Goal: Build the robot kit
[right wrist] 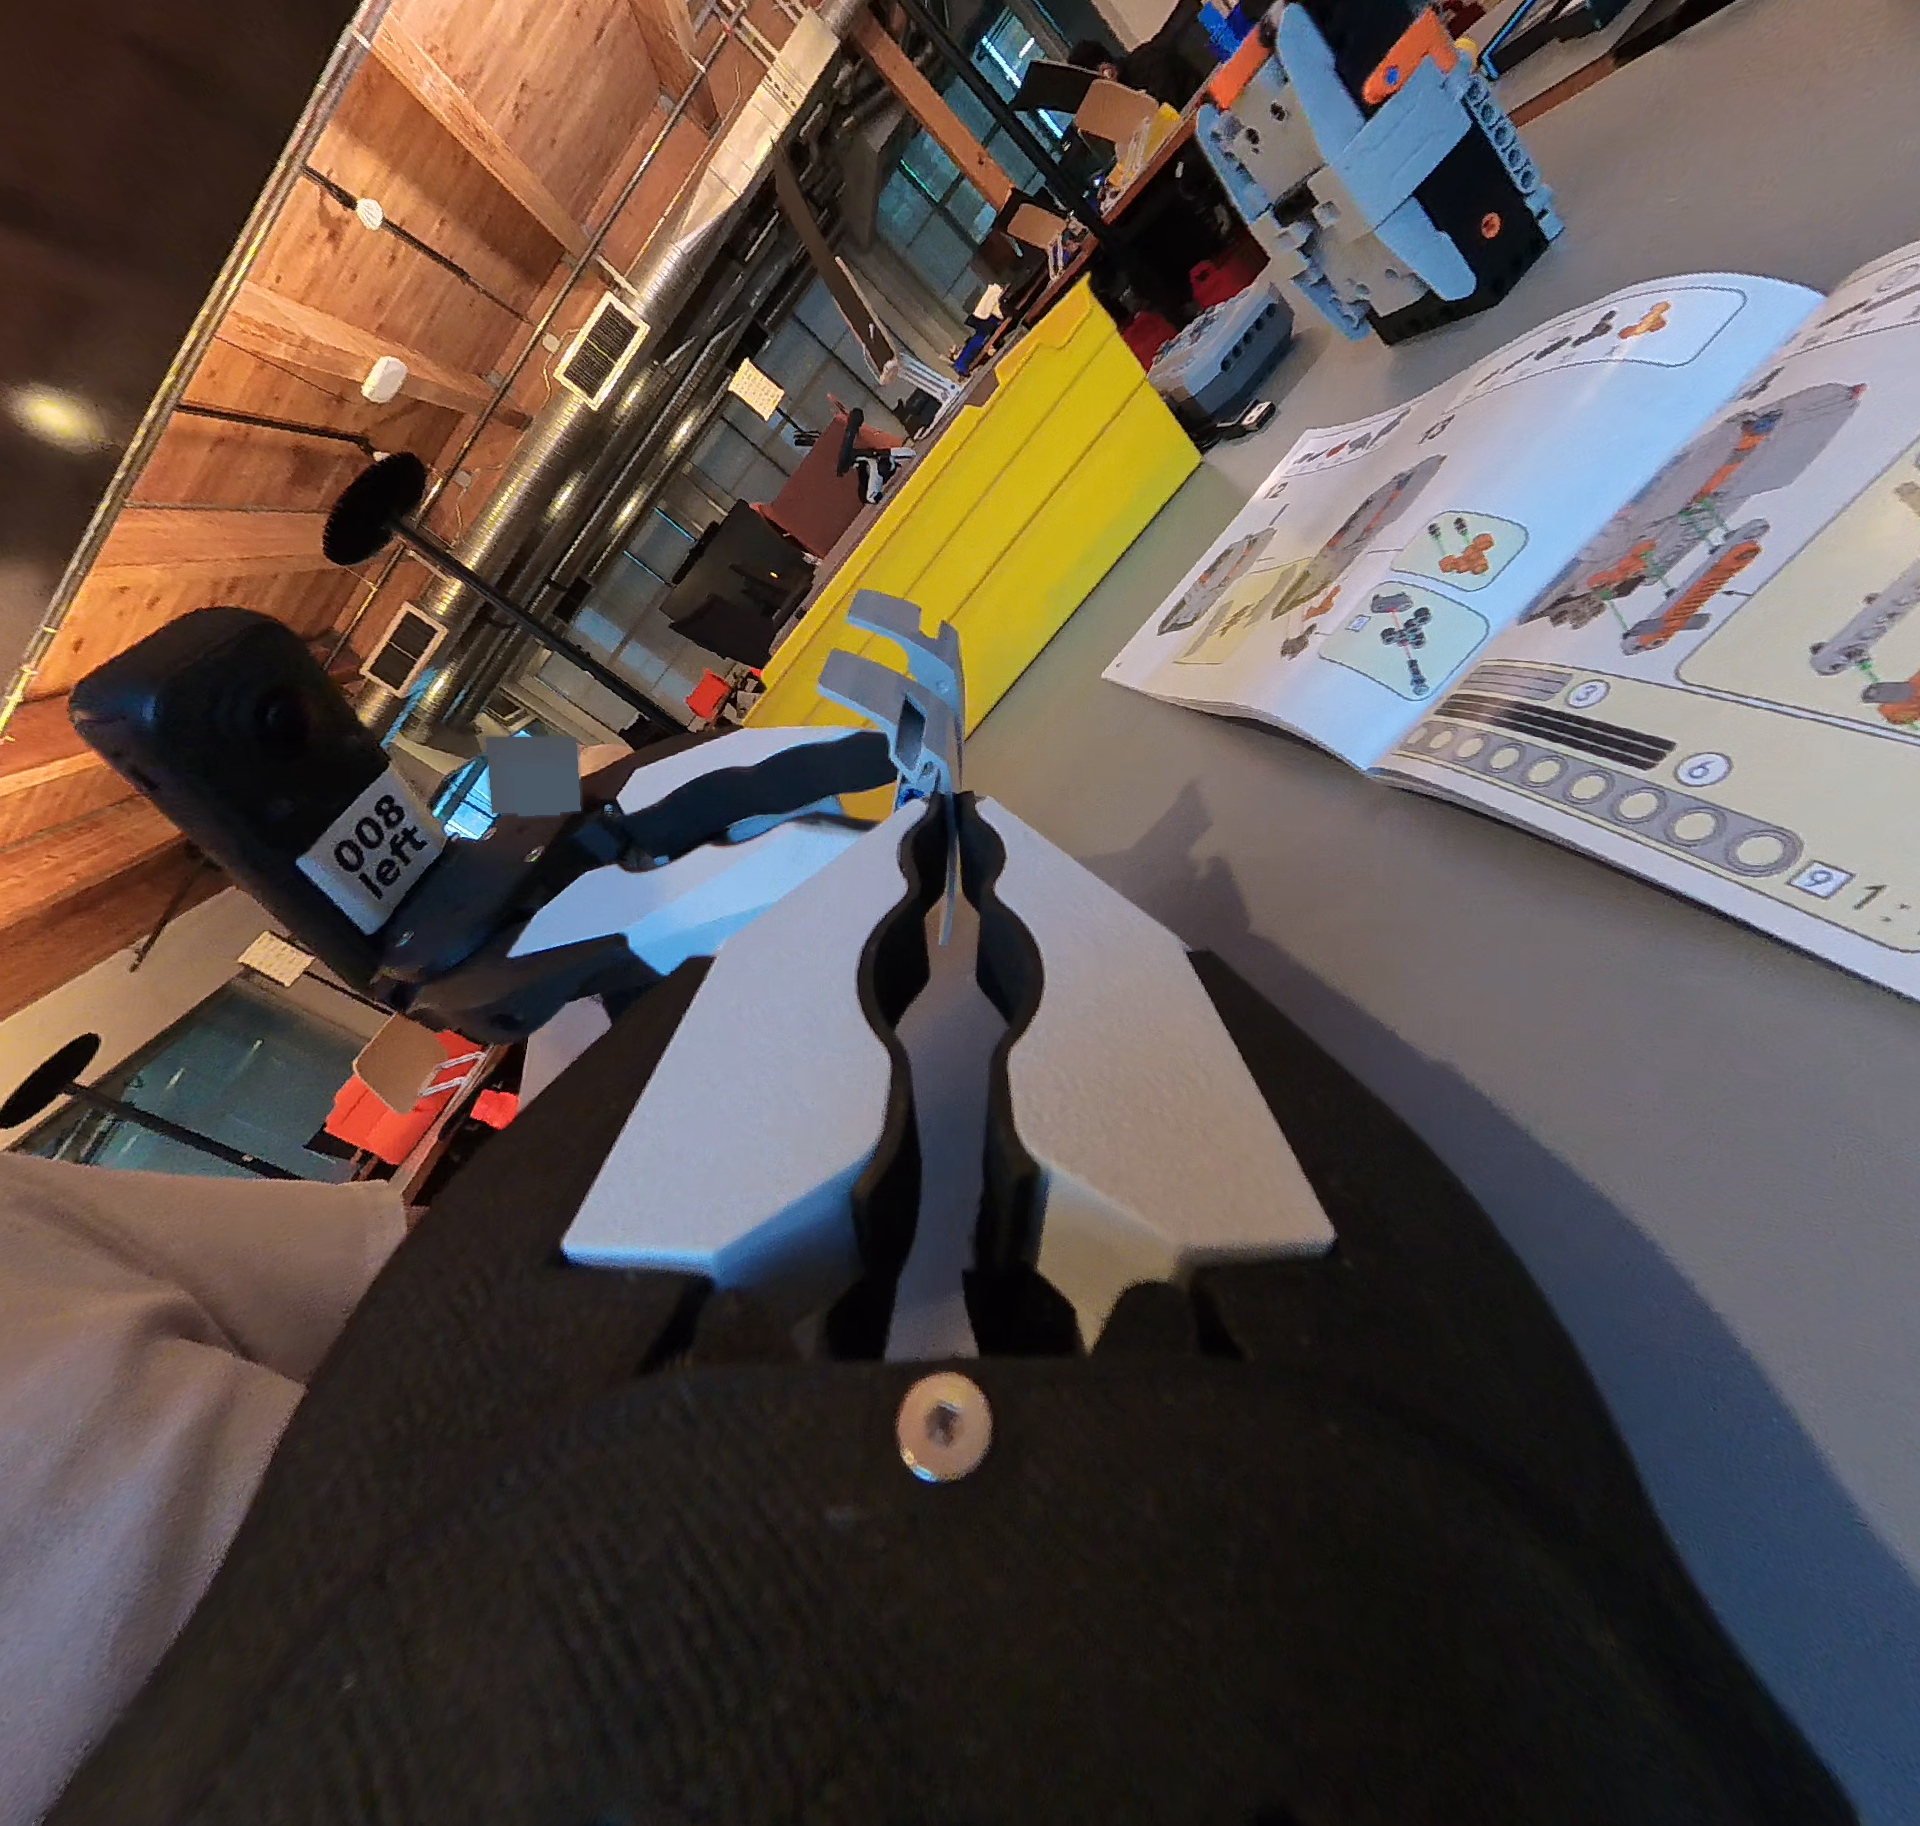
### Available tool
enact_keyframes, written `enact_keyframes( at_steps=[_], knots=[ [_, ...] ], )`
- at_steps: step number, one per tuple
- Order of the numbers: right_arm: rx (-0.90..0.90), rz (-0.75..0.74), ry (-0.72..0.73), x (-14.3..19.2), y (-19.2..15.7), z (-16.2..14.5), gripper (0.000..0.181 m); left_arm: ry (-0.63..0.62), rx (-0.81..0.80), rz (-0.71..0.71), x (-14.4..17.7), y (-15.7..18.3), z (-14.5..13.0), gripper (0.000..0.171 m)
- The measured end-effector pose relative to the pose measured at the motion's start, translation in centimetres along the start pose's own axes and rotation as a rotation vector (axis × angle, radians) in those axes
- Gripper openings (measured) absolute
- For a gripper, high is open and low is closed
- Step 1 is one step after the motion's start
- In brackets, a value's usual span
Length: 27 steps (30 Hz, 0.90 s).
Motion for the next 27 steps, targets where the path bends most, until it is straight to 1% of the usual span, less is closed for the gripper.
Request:
enact_keyframes(
  at_steps=[1,4,11,14,15,17,18,20,24,27],
  knots=[
    [0.005,-0.005,0.001,0.0,-0.1,-0.1,0.000,-0.001,-0.011,0.000,0.0,0.0,0.0,0.026],
    [0.021,-0.035,-0.002,0.1,-0.2,-0.2,0.000,-0.017,-0.002,-0.012,-0.1,0.0,-0.1,0.026],
    [0.041,-0.141,-0.017,0.3,-1.0,-0.6,0.000,-0.017,0.094,-0.104,-0.1,-0.4,-0.8,0.026],
    [0.096,-0.184,-0.018,0.5,-1.3,-0.7,0.000,0.004,0.139,-0.152,-0.3,-0.5,-1.2,0.026],
    [0.116,-0.199,-0.022,0.5,-1.3,-0.7,0.000,0.000,0.144,-0.163,-0.4,-0.5,-1.4,0.026],
    [0.143,-0.248,-0.048,0.5,-0.9,-0.7,0.000,-0.049,0.164,-0.175,-1.1,-0.4,-2.1,0.026],
    [0.153,-0.268,-0.051,0.6,-0.6,-0.6,0.000,-0.092,0.165,-0.162,-1.4,-0.4,-2.5,0.030],
    [0.159,-0.294,-0.038,0.9,-0.2,-0.1,0.000,-0.177,0.139,-0.093,-1.8,-0.9,-3.3,0.050],
    [0.177,-0.360,-0.026,1.6,1.0,1.1,0.000,-0.227,0.070,0.076,-1.3,-1.9,-3.5,0.055],
    [0.124,-0.362,-0.062,1.6,1.8,1.3,0.000,-0.302,-0.013,0.190,-1.0,-2.2,-3.9,0.060]
  ],
)
Point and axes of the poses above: each gripper's, where its closed fingertips meet, x back along the fingers, z out of its top, y = z × x across the jaws, the point moved 8 cm from there along x, back along the fingers, and after that the axes turned 13 degrees about -x, right-handed, at the moved point
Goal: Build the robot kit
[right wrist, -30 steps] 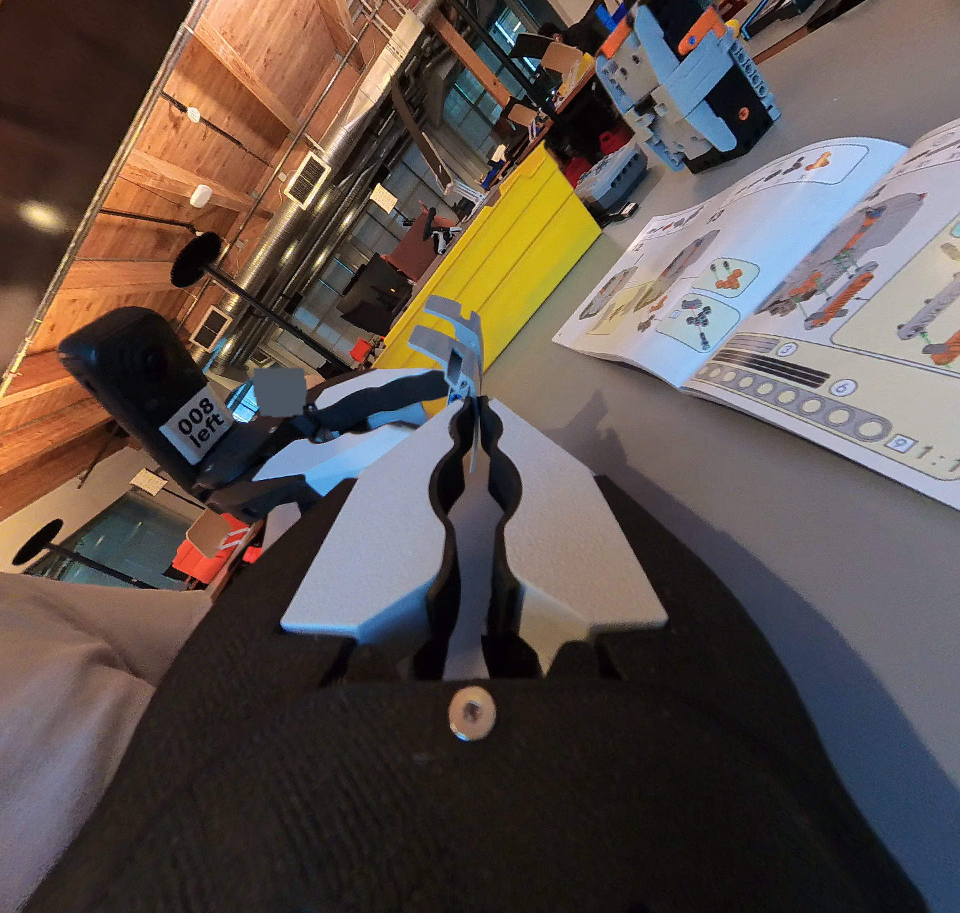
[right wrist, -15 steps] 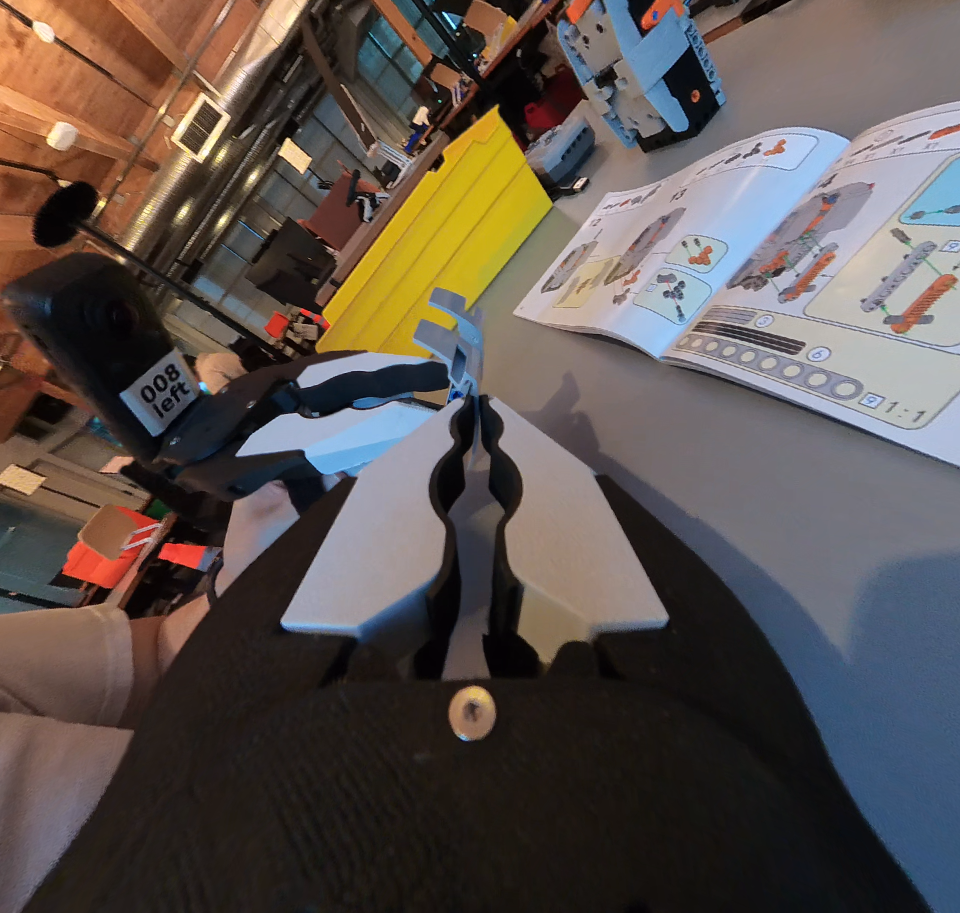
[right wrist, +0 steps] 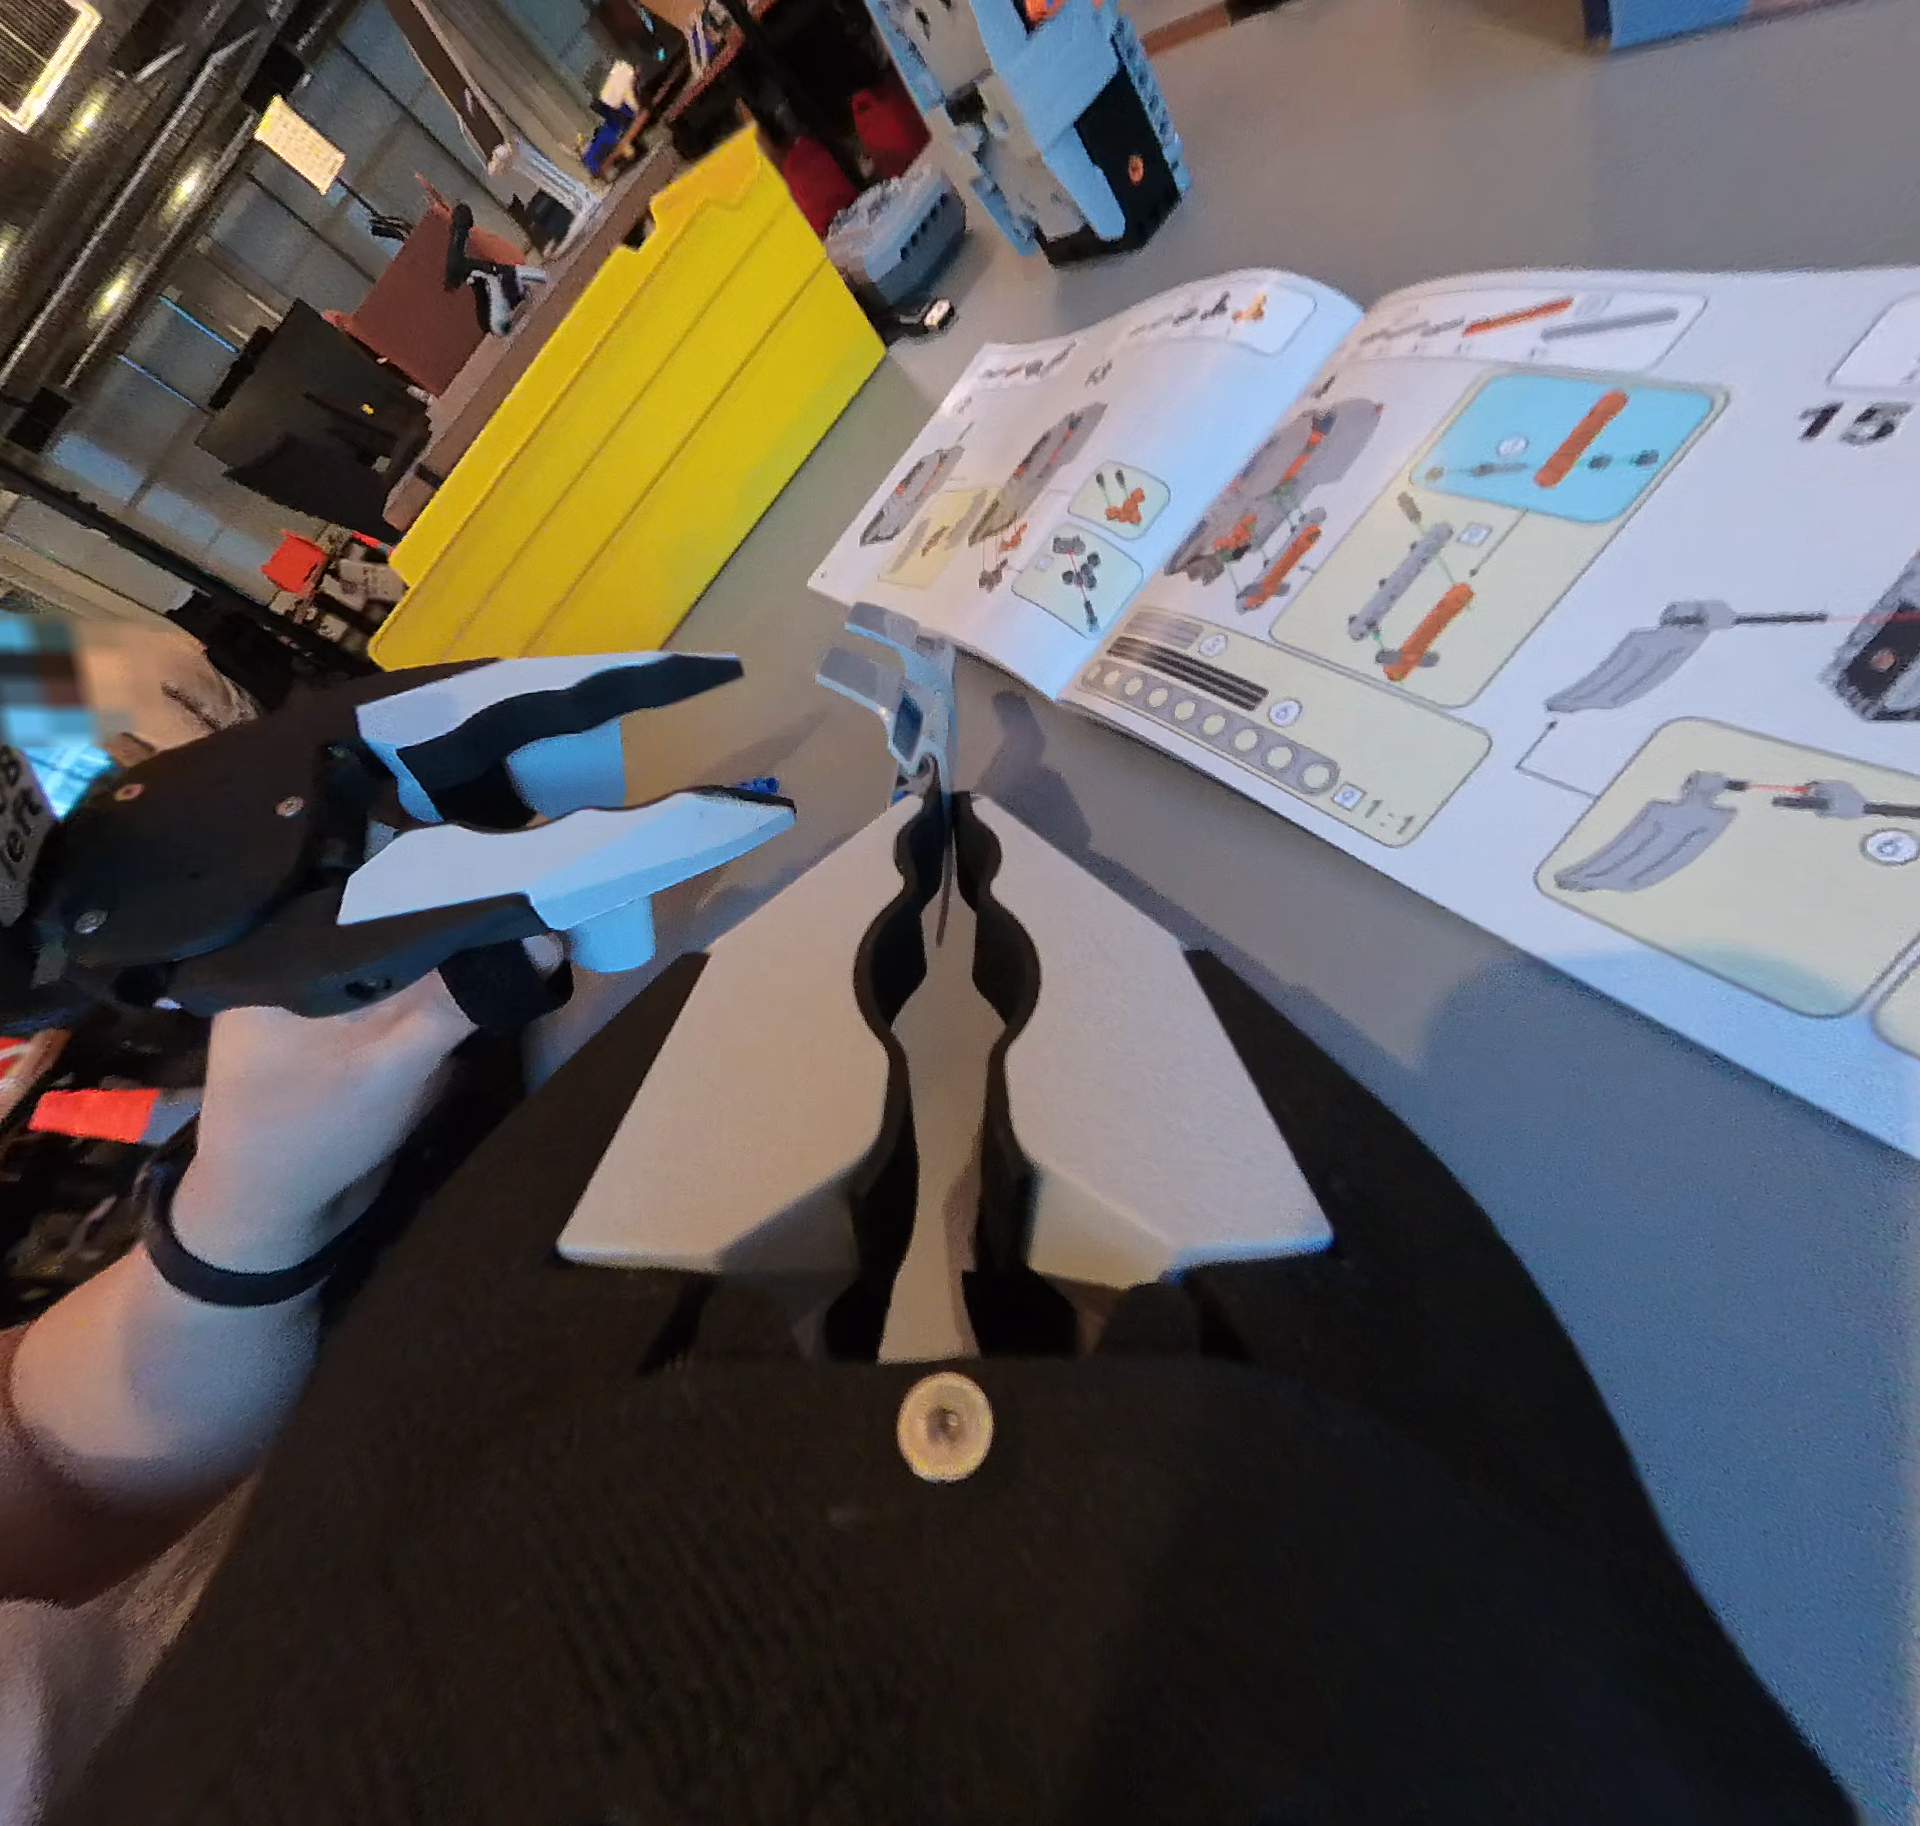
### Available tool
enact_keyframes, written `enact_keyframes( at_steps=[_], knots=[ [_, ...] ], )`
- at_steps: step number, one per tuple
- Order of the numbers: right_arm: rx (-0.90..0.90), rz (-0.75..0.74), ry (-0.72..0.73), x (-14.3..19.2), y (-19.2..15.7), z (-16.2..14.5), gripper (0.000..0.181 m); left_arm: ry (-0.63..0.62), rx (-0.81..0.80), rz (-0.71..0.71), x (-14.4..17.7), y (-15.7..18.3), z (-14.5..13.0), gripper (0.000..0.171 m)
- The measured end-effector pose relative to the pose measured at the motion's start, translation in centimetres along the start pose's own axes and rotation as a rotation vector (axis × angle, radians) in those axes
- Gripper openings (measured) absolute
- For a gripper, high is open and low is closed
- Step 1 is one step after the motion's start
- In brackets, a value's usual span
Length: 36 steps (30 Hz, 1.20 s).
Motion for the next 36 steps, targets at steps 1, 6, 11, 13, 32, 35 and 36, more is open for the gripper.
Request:
enact_keyframes(
  at_steps=[1,6,11,13,32,35,36],
  knots=[
    [-0.025,0.003,-0.032,-0.2,0.3,-0.2,0.000,-0.020,-0.014,0.015,0.0,0.0,-0.1,0.062],
    [-0.167,0.030,-0.110,-1.6,0.7,-0.3,0.000,-0.015,-0.030,0.053,0.4,-0.1,-0.1,0.064],
    [-0.141,0.009,-0.174,-3.8,0.1,-0.3,0.003,0.006,0.006,0.050,0.8,-0.5,-0.2,0.064],
    [-0.082,-0.028,-0.182,-4.1,-0.1,-0.3,0.004,0.011,0.029,0.061,1.0,-1.1,-0.5,0.064],
    [0.532,-0.627,0.047,11.4,1.8,-1.9,0.073,0.100,0.254,0.203,14.9,-7.1,-4.4,0.084],
    [0.569,-0.761,0.116,14.8,2.6,-3.3,0.087,0.127,0.232,0.122,14.1,-5.2,-2.9,0.092],
    [0.562,-0.771,0.151,15.7,2.6,-3.6,0.089,0.139,0.223,0.106,13.7,-4.7,-2.3,0.093]
  ],
)
Point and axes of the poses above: each gripper's, where its closed fingertips meet, x back along the fingers, z out of its top, y = z × x across the jaws, the point moved 8 cm from there along x, back along the fingers, and after that the axes turned 13 degrees about -x, right-handed, at the moved point
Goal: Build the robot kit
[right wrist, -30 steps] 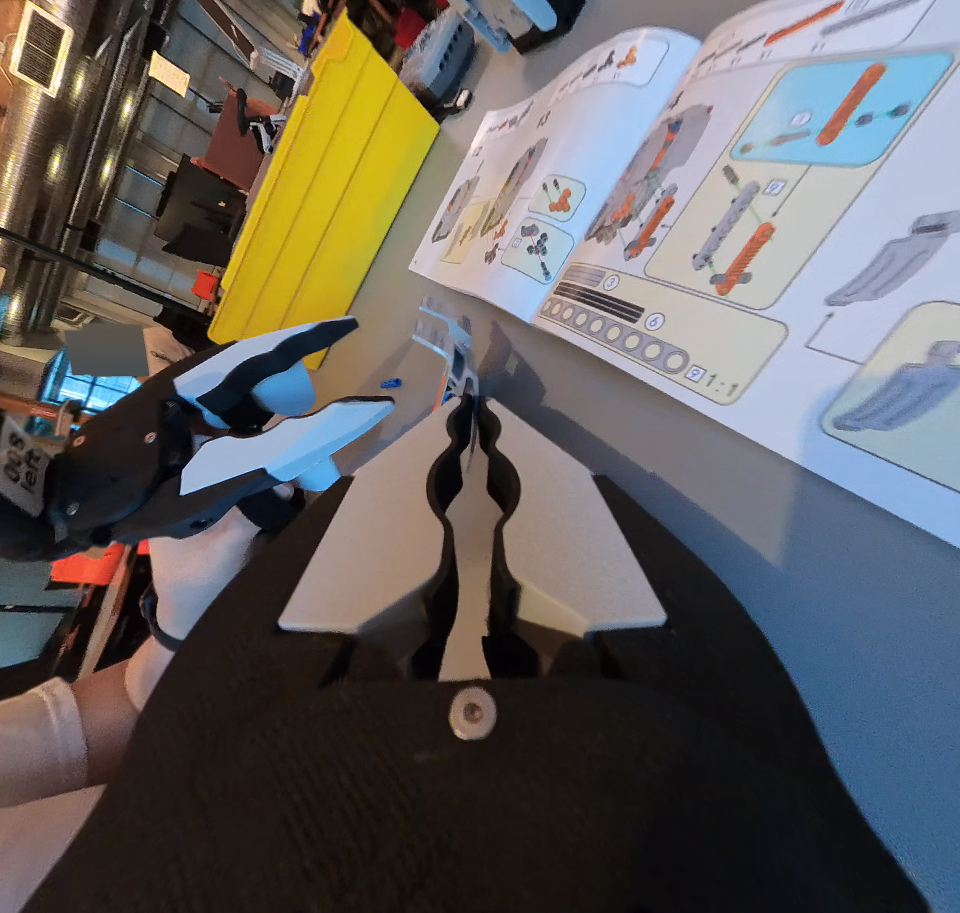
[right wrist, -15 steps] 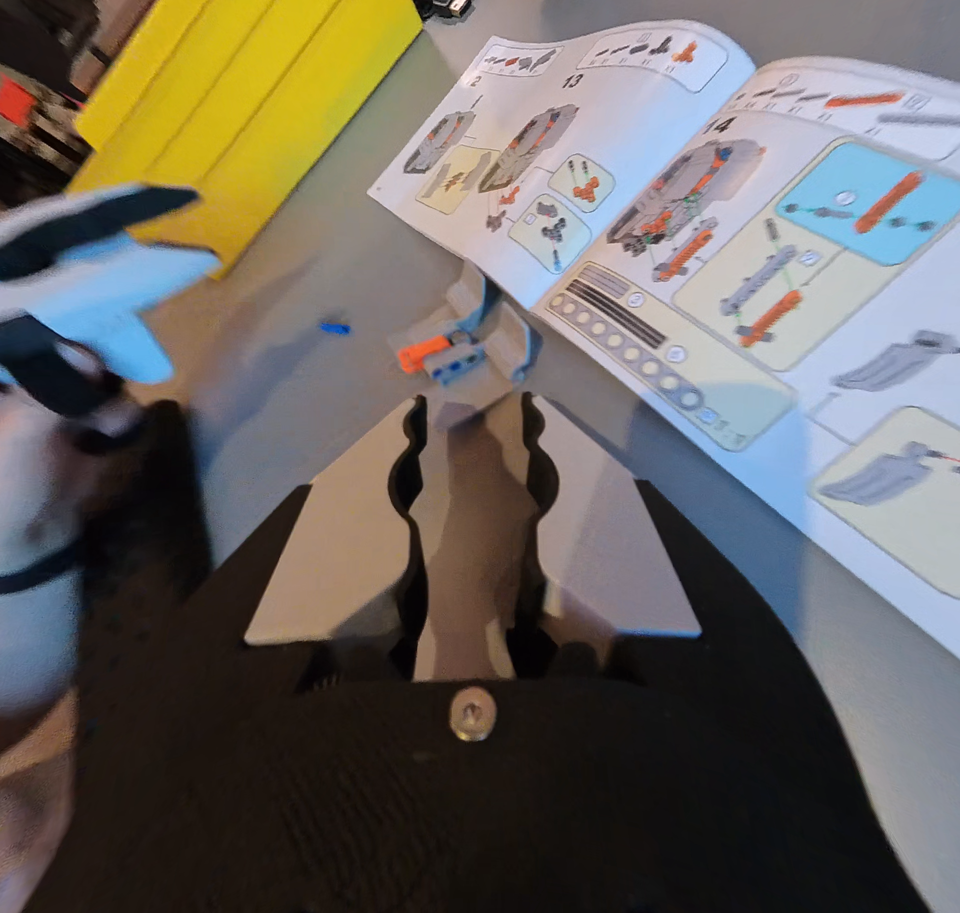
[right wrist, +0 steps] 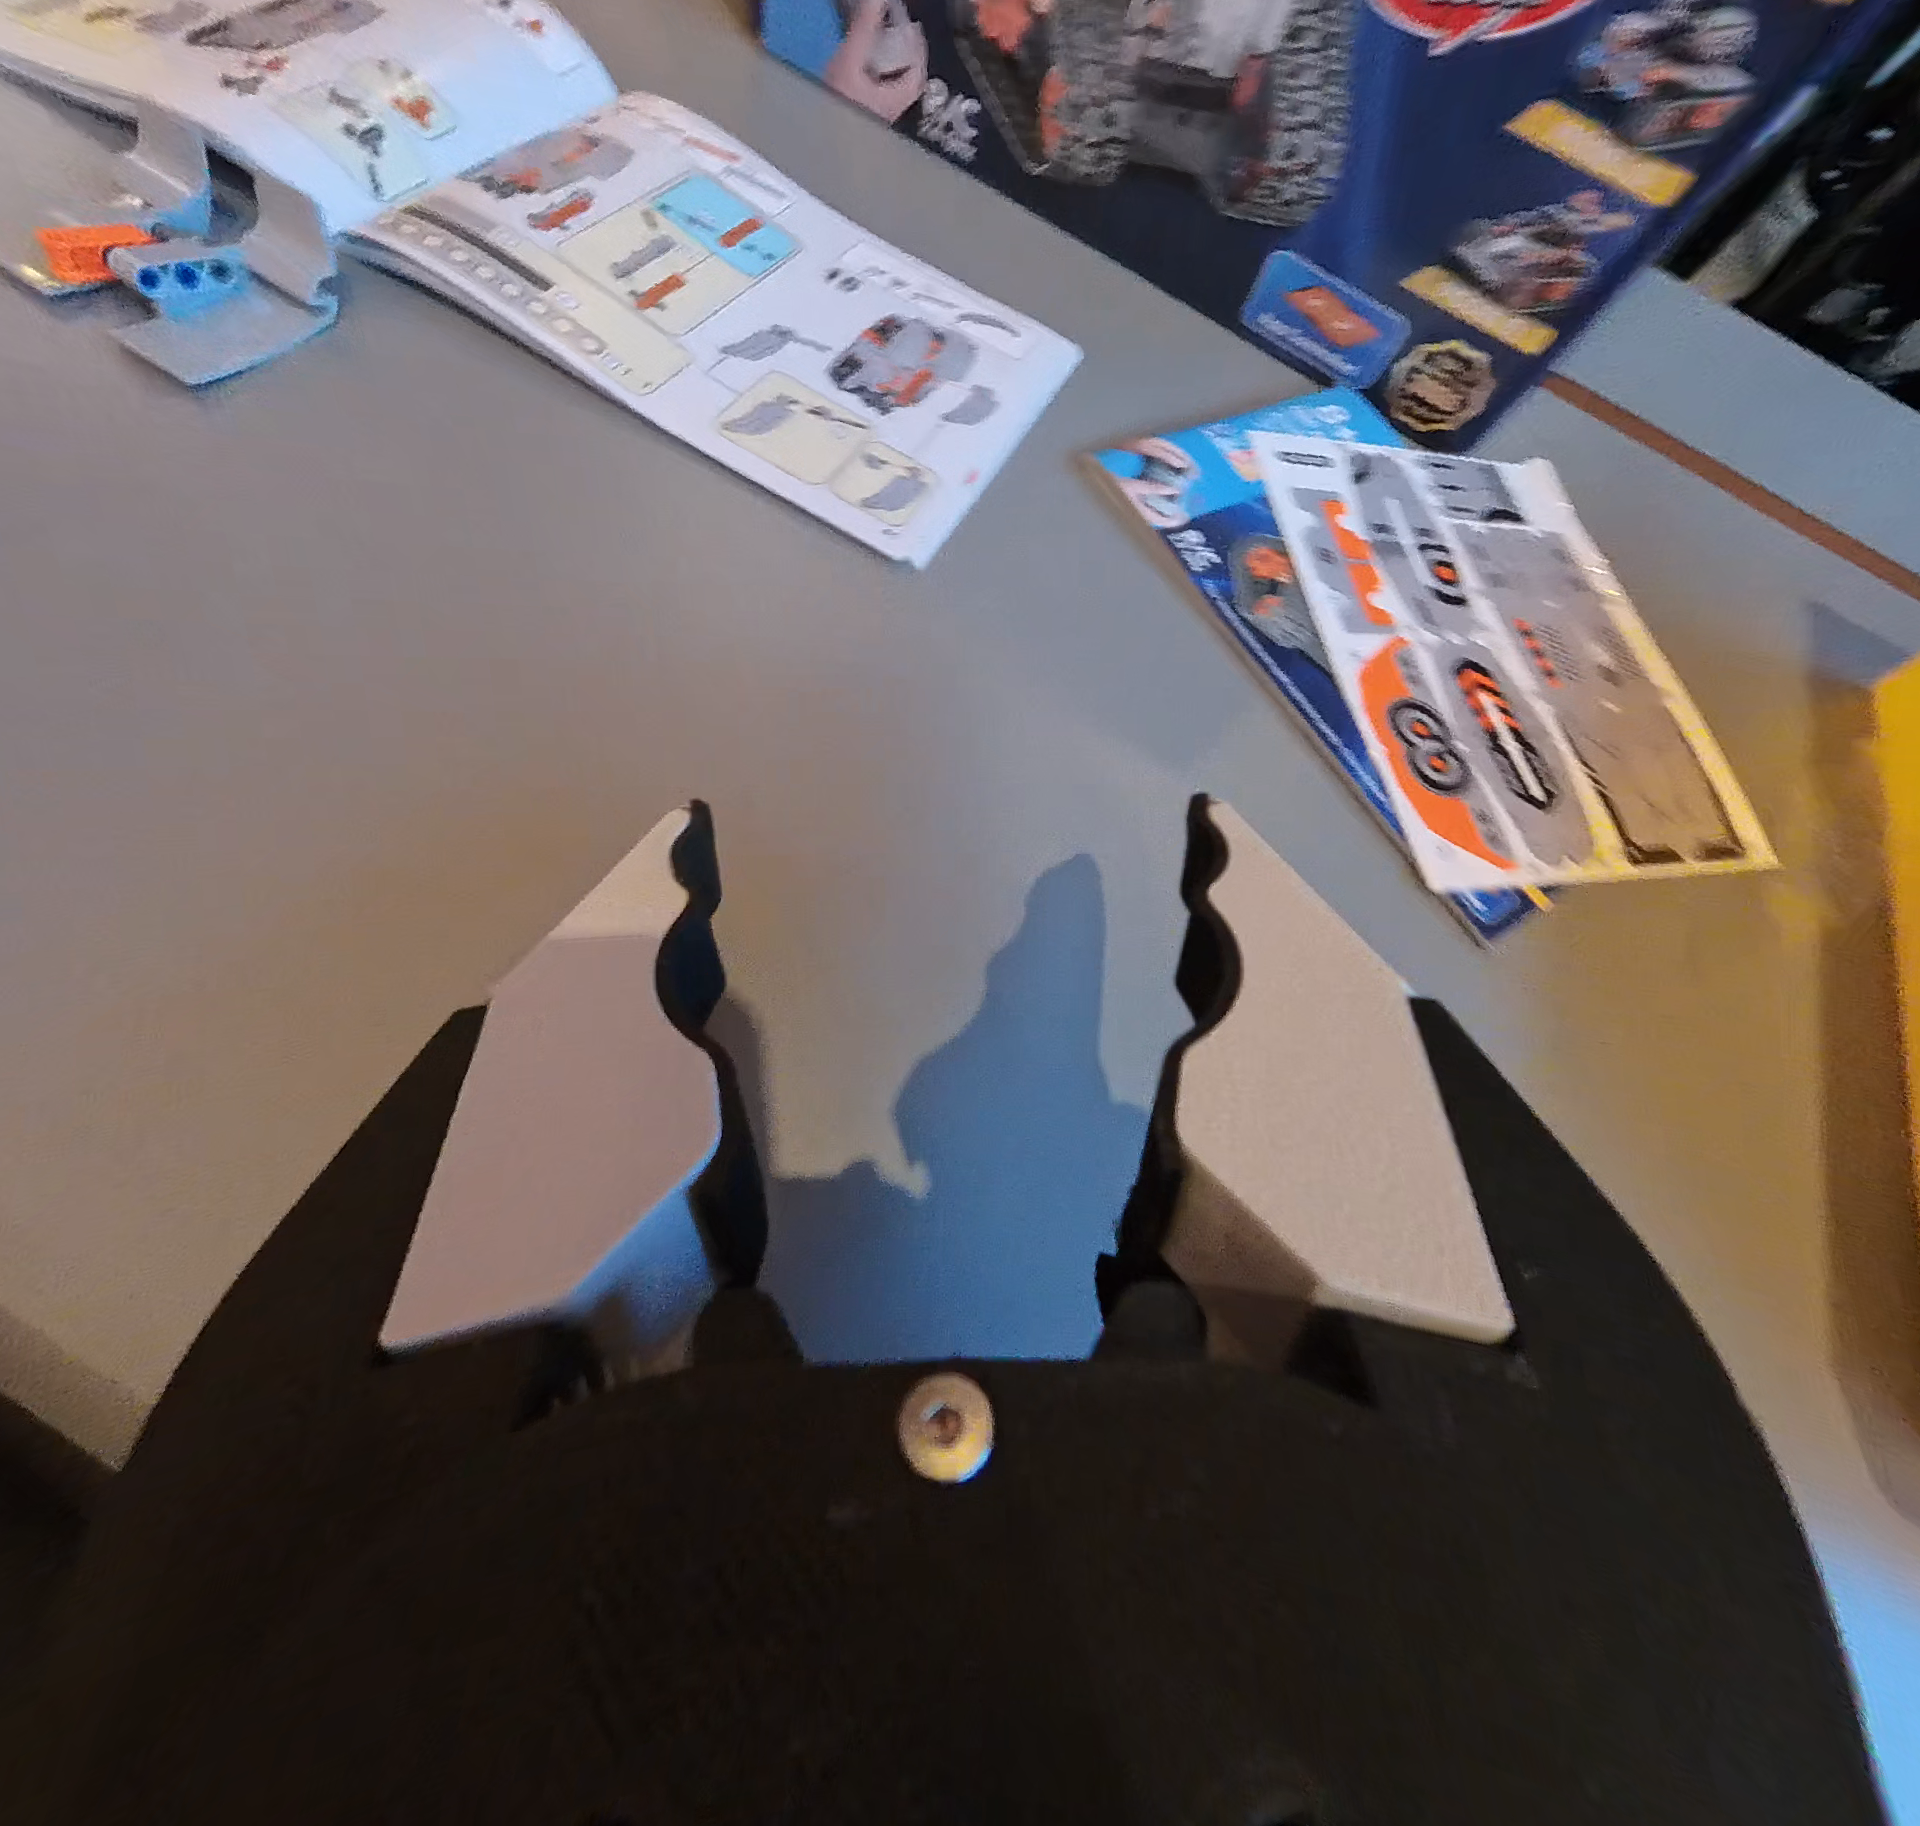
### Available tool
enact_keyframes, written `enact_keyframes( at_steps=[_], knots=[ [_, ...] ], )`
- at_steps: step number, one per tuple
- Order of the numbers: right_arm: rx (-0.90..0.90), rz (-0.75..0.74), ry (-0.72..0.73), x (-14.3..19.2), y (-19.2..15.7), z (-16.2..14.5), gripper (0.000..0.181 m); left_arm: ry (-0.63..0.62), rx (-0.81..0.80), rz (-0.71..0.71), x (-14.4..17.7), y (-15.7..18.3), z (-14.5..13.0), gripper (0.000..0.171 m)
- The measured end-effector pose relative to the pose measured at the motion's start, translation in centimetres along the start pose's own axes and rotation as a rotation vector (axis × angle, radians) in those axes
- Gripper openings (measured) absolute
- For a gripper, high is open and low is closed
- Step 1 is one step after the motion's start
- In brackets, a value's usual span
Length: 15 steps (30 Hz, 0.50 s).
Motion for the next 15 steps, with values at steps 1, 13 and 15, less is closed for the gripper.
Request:
enact_keyframes(
  at_steps=[1,13,15],
  knots=[
    [-0.021,-0.017,0.028,0.8,0.5,-0.1,0.092,0.004,-0.005,-0.020,-0.4,0.8,0.3,0.096],
    [-0.164,-0.081,-0.069,2.1,2.3,0.0,0.150,-0.111,-0.188,-0.419,-9.8,18.6,2.6,0.153],
    [-0.168,-0.129,-0.107,1.0,2.8,0.3,0.150,-0.145,-0.239,-0.385,-12.5,20.3,3.7,0.157]
  ],
)
Point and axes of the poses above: each gripper's, where its closed fingertips meet, x back along the fingers, z out of its top, y = z × x across the jaws, the point moved 8 cm from there along x, back along the fingers, and after that the axes turned 13 degrees about -x, right-handed, at the moved point
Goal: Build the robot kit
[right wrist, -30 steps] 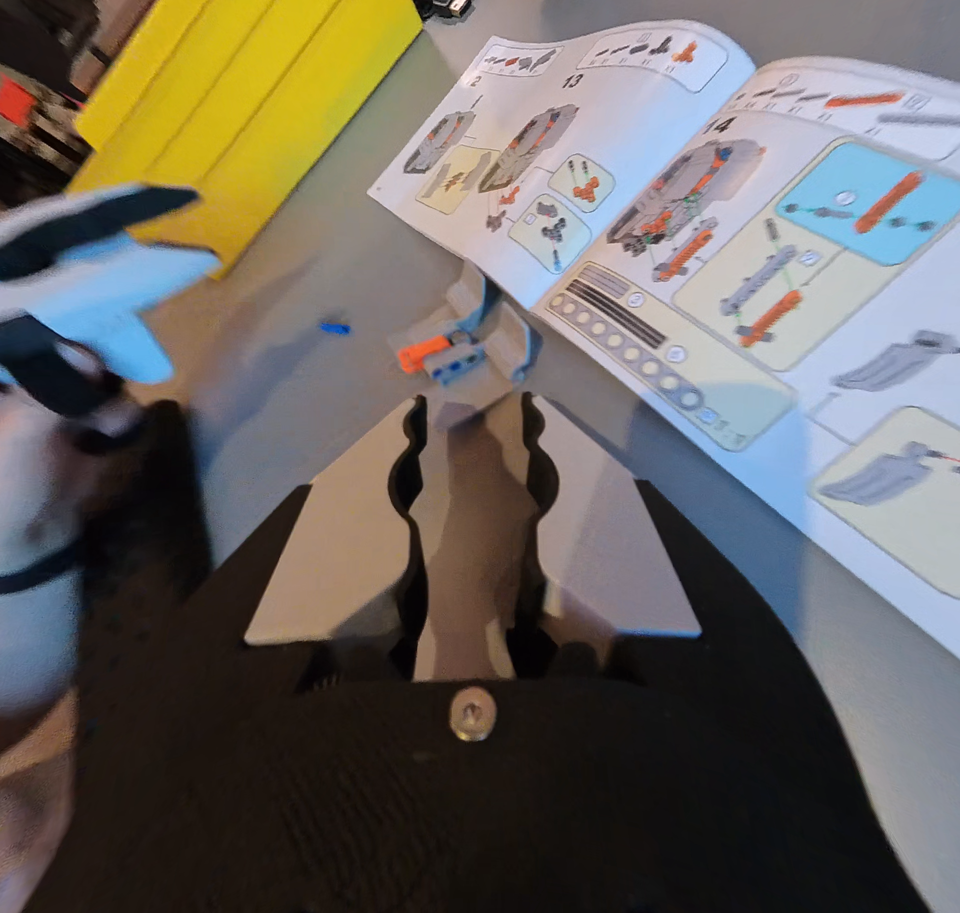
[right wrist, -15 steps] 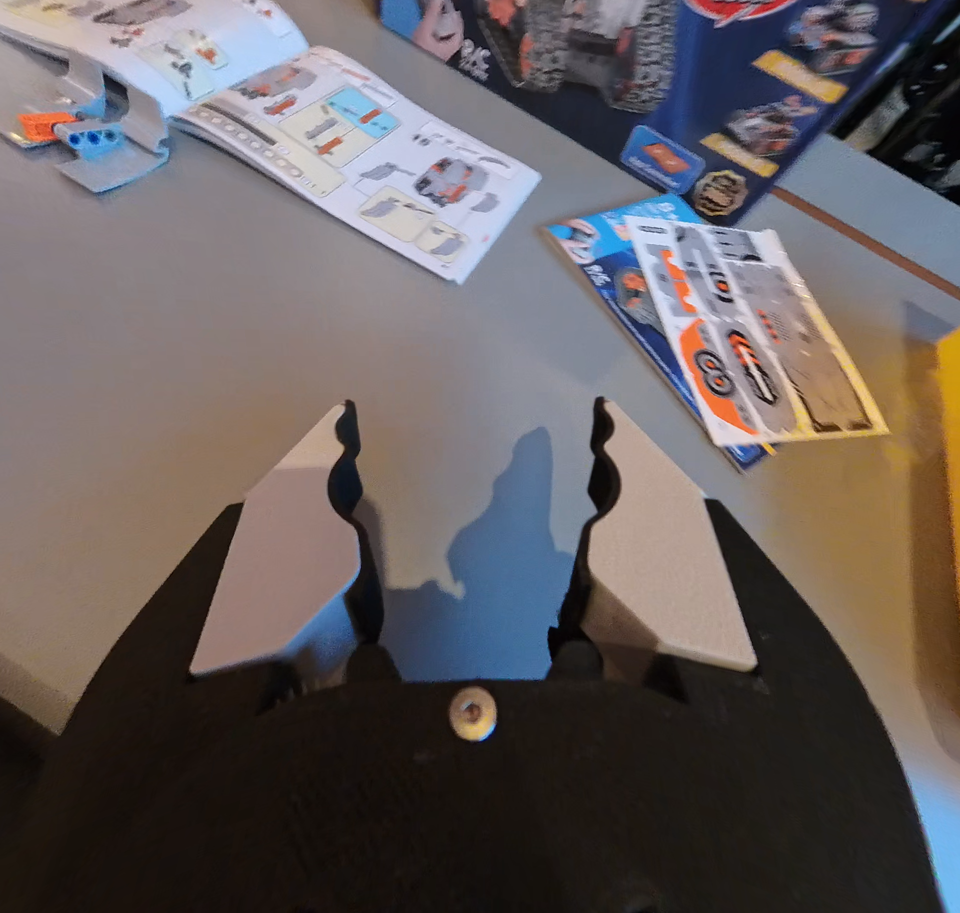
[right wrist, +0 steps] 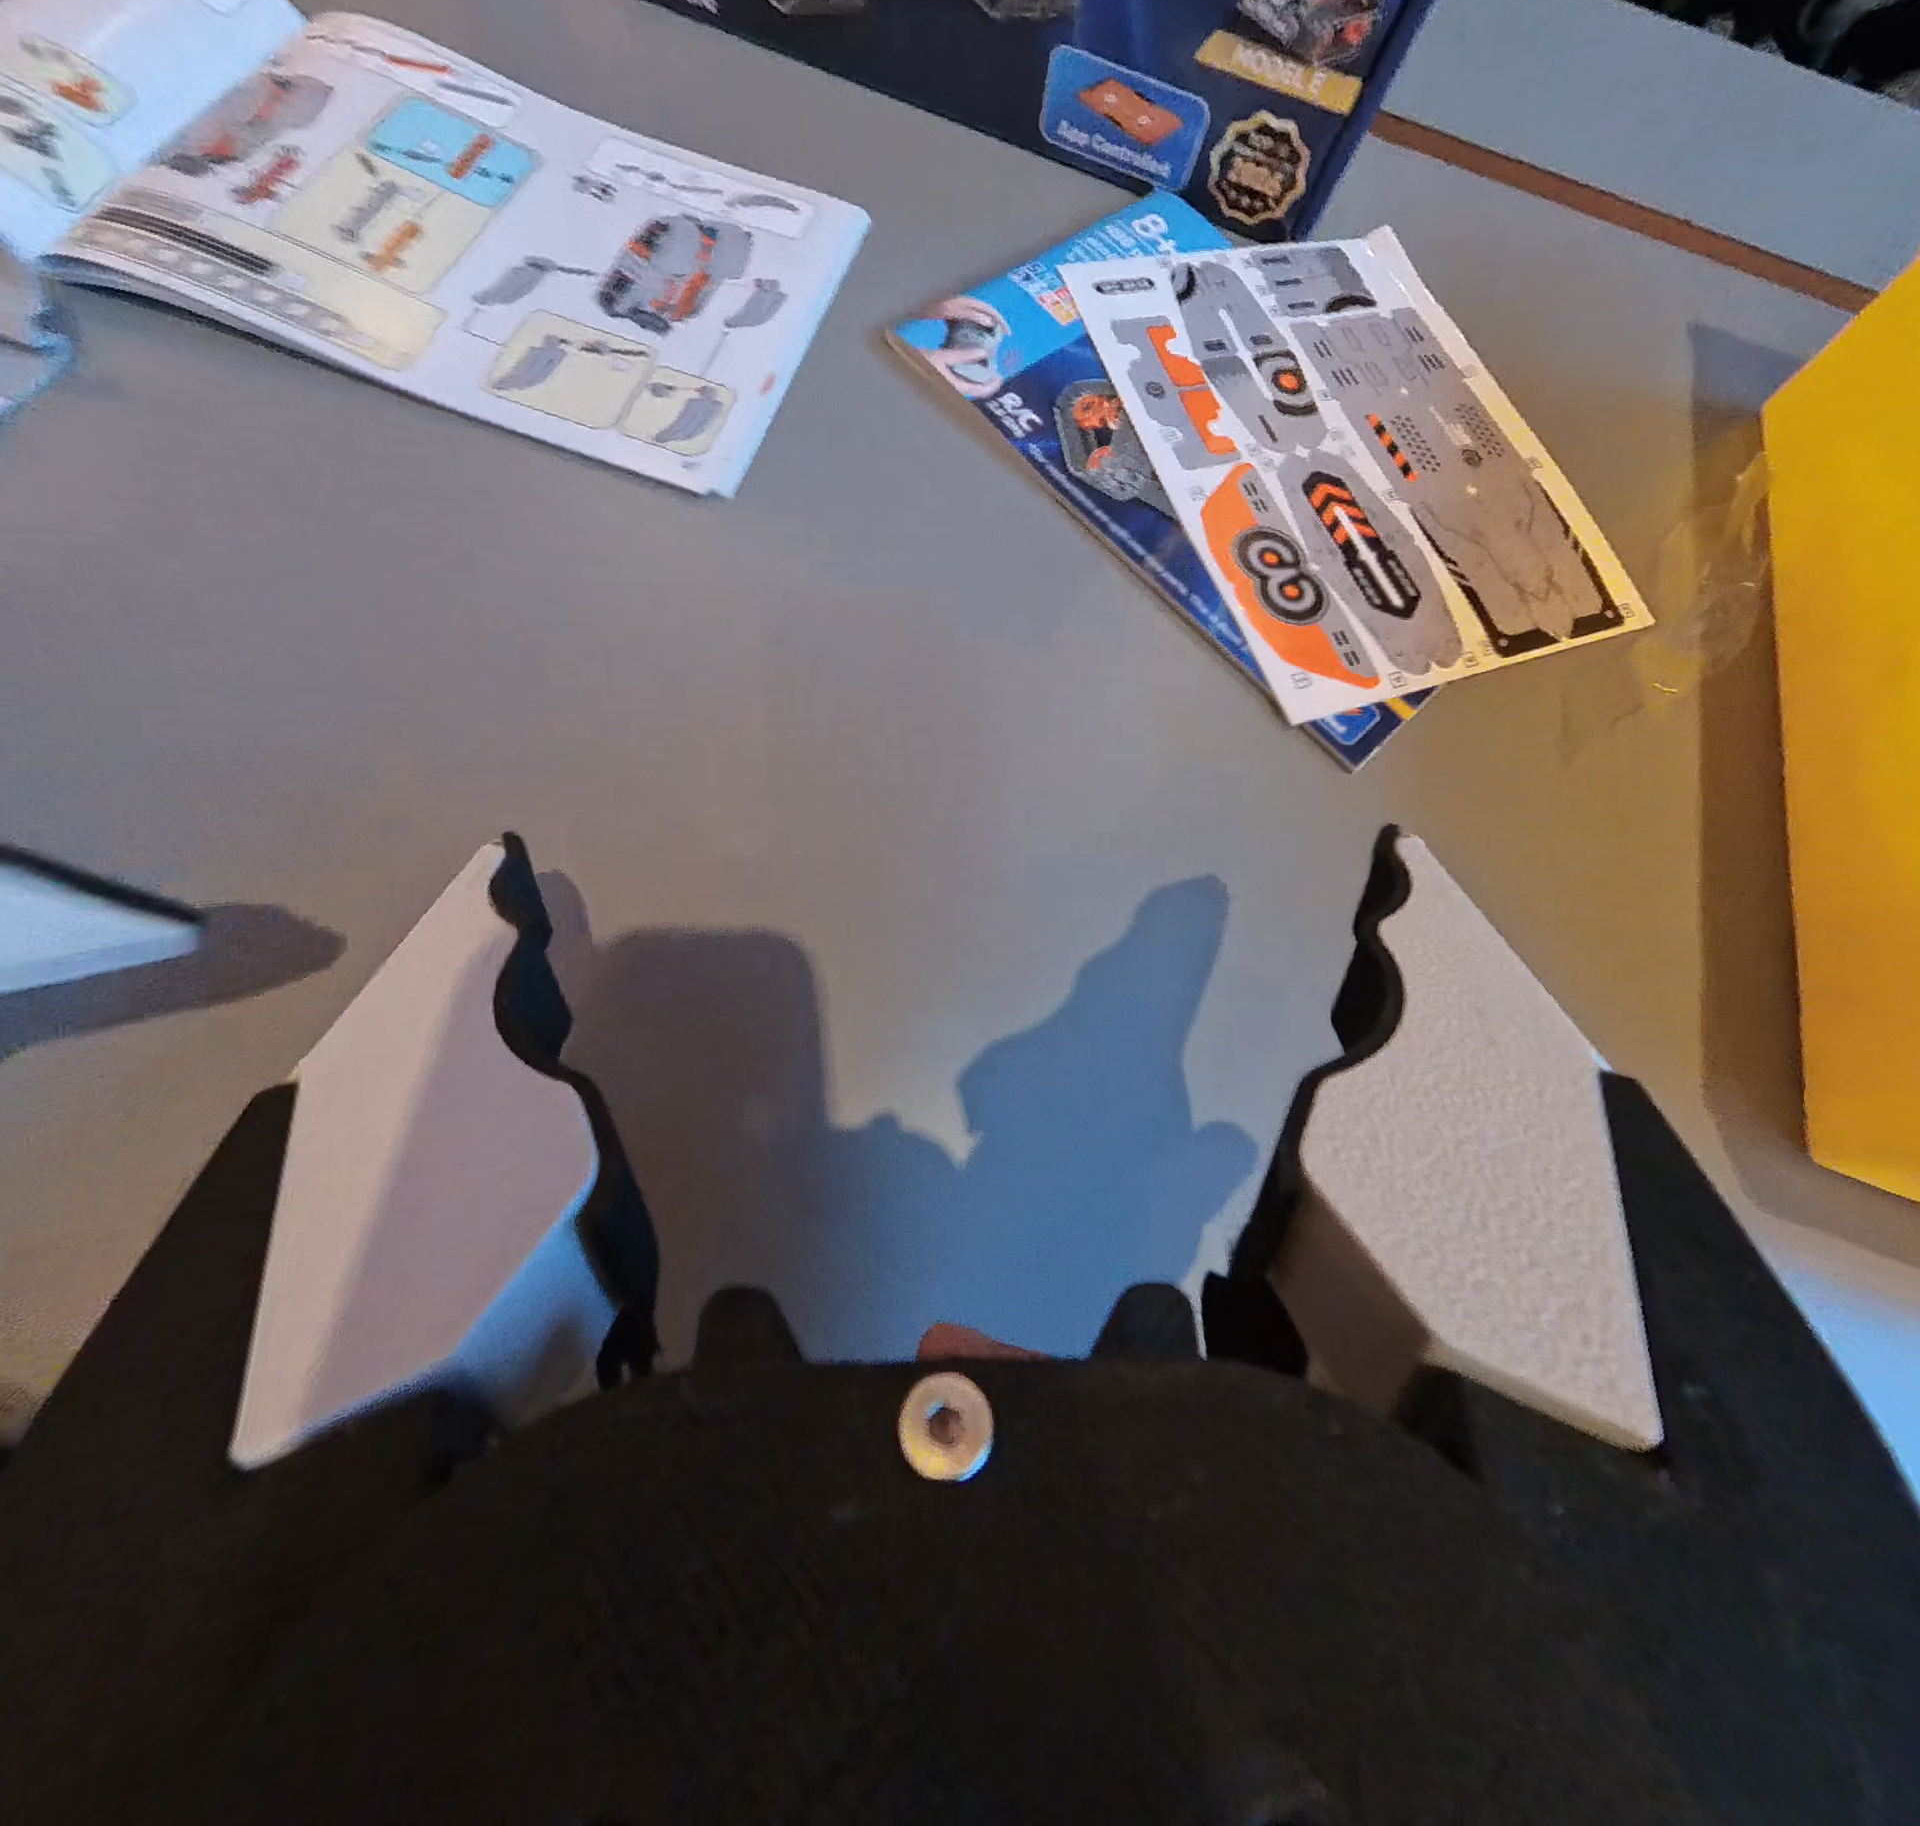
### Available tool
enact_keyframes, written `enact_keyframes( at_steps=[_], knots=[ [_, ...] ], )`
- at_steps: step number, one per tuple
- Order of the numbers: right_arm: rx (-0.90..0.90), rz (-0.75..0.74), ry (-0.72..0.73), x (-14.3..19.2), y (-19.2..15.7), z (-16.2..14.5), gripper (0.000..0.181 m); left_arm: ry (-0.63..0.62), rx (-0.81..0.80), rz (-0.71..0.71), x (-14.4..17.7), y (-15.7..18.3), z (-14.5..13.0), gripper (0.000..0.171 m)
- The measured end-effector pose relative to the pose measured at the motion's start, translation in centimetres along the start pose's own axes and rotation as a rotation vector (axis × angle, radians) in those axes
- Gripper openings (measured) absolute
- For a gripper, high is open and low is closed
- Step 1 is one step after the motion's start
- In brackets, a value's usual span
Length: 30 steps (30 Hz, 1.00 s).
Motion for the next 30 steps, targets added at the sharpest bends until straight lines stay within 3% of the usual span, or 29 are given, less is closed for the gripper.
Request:
enact_keyframes(
  at_steps=[4,10,30],
  knots=[
    [-0.019,-0.107,-0.131,-2.4,1.6,-0.3,0.151,-0.065,0.005,0.045,-4.9,-0.1,2.3,0.158],
    [-0.132,-0.103,-0.154,-4.4,3.2,-0.2,0.151,-0.144,0.017,0.027,-8.0,1.0,2.6,0.158],
    [-0.212,-0.072,-0.120,-5.6,3.8,-0.2,0.150,-0.109,0.117,0.008,-8.4,0.6,1.7,0.158]
  ],
)
Point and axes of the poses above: each gripper's, where its closed fingertips meet, x back along the fingers, z out of its top, y = z × x across the jaws, the point moved 8 cm from there along x, back along the fingers, and after that the axes turned 13 degrees about -x, right-handed, at the moved point
